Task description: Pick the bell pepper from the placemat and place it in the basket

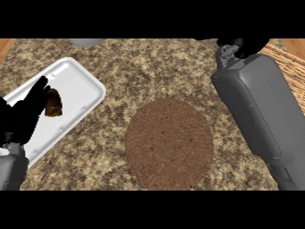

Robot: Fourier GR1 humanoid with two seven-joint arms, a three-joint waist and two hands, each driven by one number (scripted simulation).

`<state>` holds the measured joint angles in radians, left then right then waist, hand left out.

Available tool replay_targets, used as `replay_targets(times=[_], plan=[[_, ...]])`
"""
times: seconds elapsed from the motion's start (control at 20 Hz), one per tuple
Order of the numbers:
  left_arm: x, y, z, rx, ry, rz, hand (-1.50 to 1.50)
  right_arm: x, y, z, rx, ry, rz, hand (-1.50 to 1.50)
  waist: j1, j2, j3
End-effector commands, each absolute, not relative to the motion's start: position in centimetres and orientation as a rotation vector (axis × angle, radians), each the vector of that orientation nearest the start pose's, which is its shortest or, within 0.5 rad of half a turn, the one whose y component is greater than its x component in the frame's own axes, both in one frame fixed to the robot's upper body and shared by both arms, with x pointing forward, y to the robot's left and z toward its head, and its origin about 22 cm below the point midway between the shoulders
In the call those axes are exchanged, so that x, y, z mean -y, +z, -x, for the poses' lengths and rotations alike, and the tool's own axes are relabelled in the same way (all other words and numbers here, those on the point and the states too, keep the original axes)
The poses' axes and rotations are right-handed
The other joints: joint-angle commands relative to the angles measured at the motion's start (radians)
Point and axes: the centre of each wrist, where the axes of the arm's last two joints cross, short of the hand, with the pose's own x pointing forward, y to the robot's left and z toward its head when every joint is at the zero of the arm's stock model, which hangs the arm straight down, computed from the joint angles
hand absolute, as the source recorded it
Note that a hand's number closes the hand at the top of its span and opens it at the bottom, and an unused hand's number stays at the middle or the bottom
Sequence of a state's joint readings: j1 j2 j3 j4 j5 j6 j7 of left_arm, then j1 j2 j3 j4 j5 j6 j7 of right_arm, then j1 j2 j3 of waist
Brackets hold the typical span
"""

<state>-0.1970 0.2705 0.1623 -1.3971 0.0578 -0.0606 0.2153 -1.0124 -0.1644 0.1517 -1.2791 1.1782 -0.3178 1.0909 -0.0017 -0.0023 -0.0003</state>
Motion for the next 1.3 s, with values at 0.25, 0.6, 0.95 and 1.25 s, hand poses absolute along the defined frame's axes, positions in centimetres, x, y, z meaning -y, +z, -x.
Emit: replay_targets(times=[0.25, 0.6, 0.95, 1.25], plan=[[-30.7, 3.6, -28.0, 1.378, -0.07, -0.199, 0.0, 17.7, 20.8, -37.0, 1.347, 0.056, 1.393, 1.5, 0.0, -0.001, 0.001], [-32.9, 4.5, -29.1, 1.382, -0.064, -0.201, 0.0, 22.2, 17.0, -38.0, 1.369, -0.022, 1.34, 1.5, 0.004, 0.003, 0.001], [-31.6, 3.6, -28.3, 1.398, -0.082, -0.176, 0.0, 27.1, 15.8, -38.2, 1.279, -0.259, 1.402, -1.5, 0.008, 0.003, 0.001], [-32.5, 3.7, -28.6, 1.383, -0.062, -0.197, 0.0, 29.9, 14.1, -39.6, 1.323, -0.169, 1.369, -1.5, 0.01, 0.005, 0.001]])
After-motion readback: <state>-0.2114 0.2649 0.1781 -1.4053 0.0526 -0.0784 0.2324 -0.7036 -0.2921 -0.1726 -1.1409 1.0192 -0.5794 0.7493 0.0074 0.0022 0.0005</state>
